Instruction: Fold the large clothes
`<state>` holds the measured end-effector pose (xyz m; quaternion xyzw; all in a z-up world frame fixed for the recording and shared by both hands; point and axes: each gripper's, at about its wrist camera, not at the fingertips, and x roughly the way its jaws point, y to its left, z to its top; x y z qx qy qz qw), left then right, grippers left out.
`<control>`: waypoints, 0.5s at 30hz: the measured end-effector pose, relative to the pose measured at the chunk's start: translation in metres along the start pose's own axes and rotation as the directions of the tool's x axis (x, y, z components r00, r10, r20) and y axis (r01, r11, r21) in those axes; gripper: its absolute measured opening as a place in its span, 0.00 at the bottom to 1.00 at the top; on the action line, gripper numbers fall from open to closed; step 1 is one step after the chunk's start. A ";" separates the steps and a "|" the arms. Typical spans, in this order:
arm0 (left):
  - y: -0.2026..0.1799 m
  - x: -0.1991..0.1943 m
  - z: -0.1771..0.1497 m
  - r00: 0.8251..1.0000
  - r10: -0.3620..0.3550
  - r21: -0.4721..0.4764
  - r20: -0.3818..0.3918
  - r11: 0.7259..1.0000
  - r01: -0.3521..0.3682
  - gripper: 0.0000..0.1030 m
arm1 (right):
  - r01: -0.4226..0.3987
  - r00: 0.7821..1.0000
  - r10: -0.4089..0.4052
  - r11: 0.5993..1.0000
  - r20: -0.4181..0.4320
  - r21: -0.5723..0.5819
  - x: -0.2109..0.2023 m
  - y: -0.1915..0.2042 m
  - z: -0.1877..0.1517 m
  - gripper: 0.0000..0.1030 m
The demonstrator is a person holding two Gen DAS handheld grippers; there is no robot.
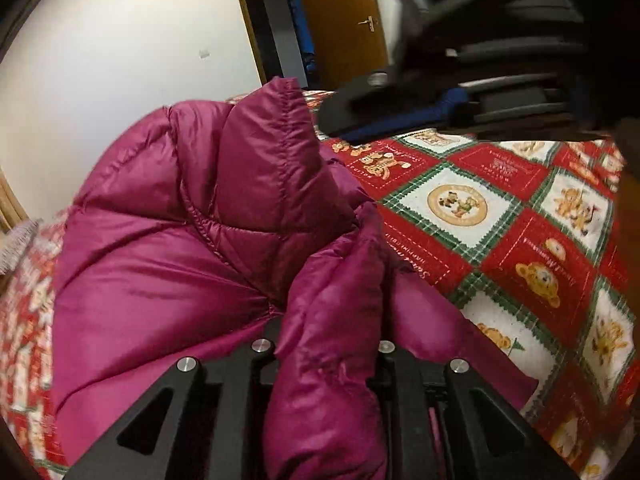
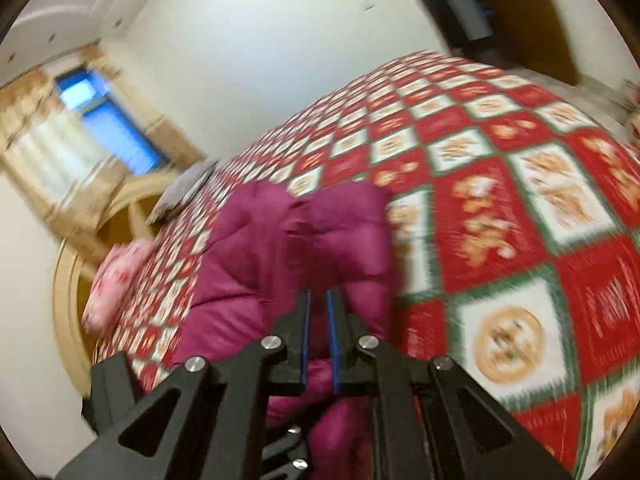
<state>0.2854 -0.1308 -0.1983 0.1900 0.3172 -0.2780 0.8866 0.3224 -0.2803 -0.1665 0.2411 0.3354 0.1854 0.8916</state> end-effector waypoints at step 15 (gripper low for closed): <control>-0.002 -0.040 -0.008 0.999 -0.001 0.070 0.045 0.998 -0.002 0.37 | 0.076 0.971 -0.075 0.997 -0.228 -0.008 0.065 -0.028 -0.016 0.02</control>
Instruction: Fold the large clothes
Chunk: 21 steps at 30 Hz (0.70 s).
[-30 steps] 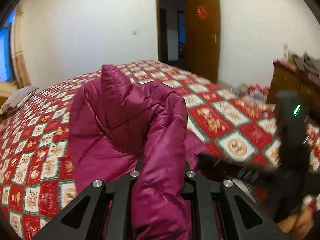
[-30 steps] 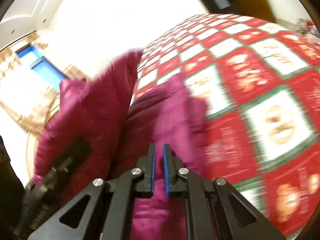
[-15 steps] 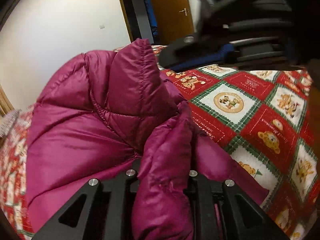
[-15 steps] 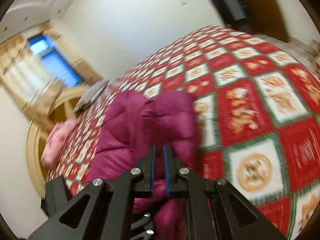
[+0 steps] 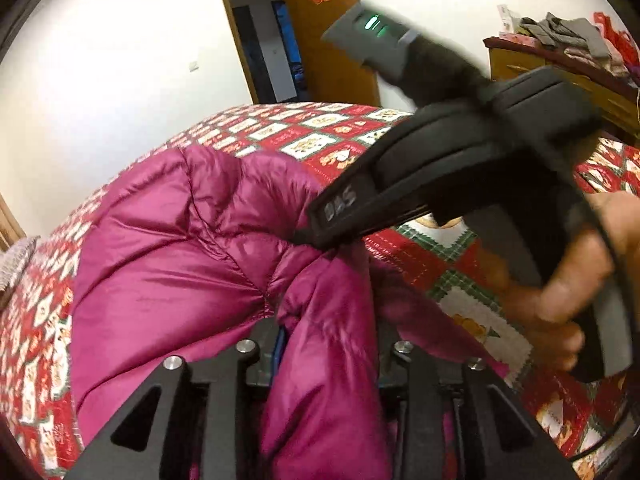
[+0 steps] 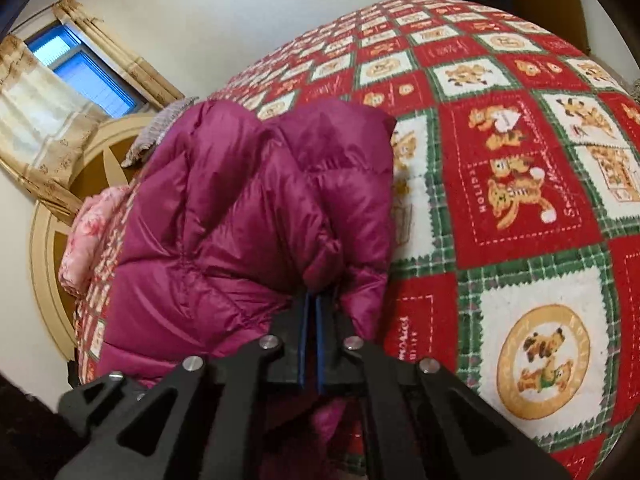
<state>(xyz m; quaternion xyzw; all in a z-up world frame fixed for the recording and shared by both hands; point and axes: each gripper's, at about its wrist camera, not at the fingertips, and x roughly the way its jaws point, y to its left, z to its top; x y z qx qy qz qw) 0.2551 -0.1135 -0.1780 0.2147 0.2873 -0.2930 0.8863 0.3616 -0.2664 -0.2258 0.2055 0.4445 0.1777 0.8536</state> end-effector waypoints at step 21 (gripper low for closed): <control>0.006 -0.055 -0.002 0.989 0.107 -0.021 -0.101 0.994 -0.110 0.70 | 0.001 1.000 -0.001 1.000 0.020 0.015 0.002 -0.005 -0.009 0.00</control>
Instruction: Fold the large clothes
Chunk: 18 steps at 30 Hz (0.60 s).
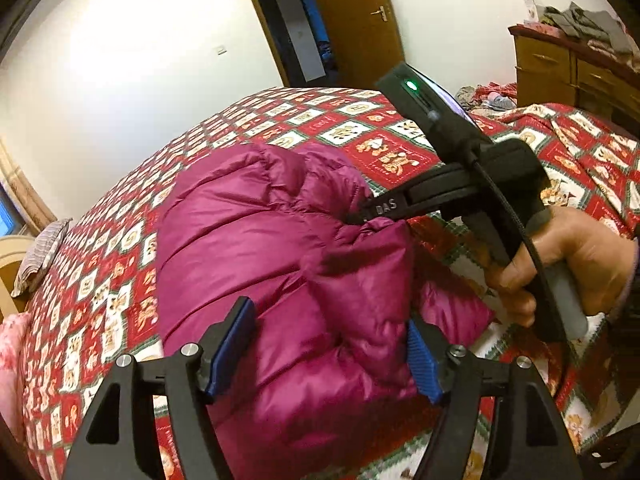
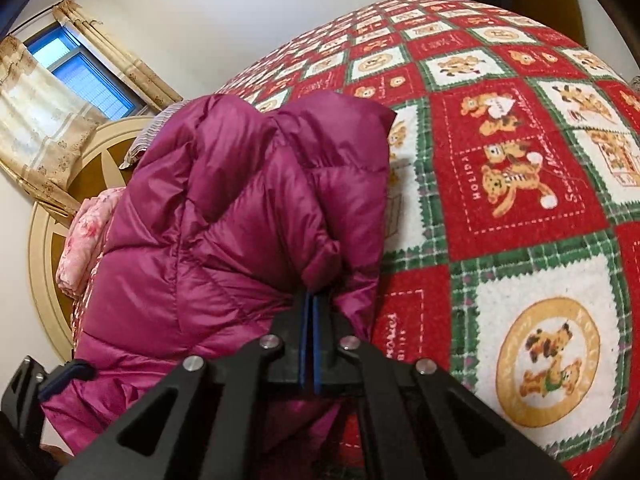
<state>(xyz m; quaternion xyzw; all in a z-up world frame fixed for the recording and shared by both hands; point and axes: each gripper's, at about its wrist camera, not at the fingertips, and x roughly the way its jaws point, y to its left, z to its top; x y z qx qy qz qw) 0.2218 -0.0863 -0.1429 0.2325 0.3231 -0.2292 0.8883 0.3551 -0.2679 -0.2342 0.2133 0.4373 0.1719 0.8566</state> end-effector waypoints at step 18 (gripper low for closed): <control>0.148 0.006 0.039 0.999 0.040 -0.370 0.031 0.929 -0.025 0.74 | 0.012 1.000 -0.012 1.000 0.000 -0.018 -0.001 0.001 -0.001 0.00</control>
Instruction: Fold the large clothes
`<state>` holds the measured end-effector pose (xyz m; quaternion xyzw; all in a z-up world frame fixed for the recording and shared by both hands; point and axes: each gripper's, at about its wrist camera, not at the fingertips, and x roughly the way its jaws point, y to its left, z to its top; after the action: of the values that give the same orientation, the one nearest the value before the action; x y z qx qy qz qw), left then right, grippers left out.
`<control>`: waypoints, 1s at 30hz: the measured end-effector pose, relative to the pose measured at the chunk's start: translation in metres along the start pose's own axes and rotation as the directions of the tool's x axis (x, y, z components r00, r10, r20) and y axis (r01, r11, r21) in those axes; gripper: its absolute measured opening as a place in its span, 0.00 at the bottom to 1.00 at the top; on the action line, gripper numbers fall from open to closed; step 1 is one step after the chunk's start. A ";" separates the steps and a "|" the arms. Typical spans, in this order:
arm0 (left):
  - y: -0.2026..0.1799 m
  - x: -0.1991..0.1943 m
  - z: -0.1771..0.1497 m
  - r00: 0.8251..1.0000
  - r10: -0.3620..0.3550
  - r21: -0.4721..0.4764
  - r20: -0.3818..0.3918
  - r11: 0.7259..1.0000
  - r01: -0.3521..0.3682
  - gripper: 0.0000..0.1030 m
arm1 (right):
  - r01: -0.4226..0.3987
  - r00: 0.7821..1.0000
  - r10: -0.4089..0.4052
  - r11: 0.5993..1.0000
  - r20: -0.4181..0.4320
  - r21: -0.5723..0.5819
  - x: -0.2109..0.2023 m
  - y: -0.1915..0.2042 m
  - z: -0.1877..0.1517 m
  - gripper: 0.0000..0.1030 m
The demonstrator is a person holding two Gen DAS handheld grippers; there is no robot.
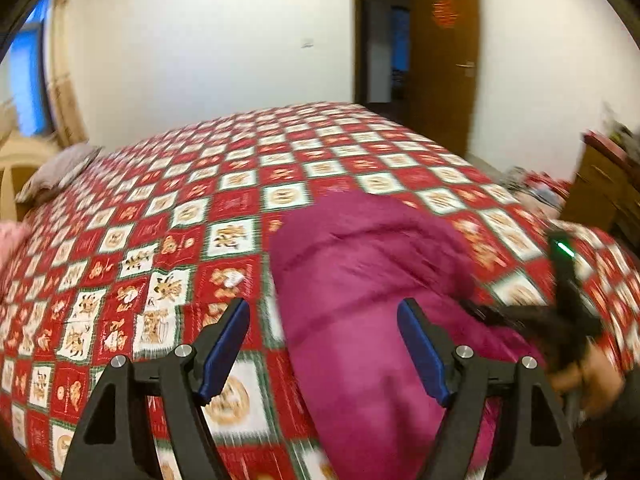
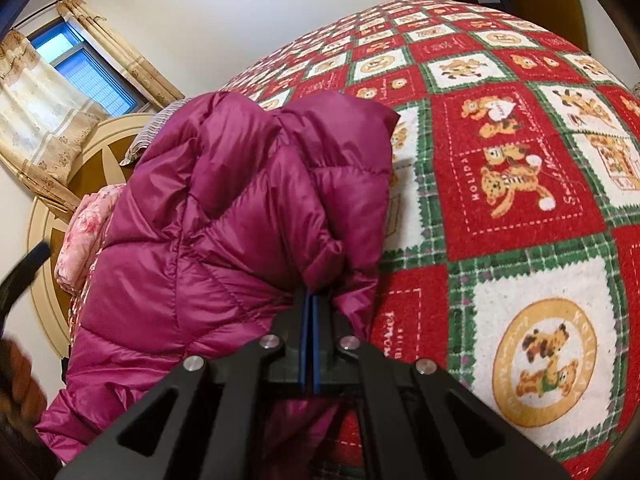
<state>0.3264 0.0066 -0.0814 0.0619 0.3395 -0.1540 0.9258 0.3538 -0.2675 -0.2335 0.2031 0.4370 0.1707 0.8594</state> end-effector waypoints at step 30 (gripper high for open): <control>-0.031 0.149 0.005 0.953 0.283 0.006 -0.111 0.959 -0.284 0.86 | 0.342 0.939 -0.337 0.938 -0.074 0.061 0.027 0.062 0.101 0.16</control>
<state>0.4267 -0.0597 -0.1742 0.1138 0.3787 -0.0142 0.9184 0.4445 -0.2219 -0.1675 0.1506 0.4981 0.0100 0.8539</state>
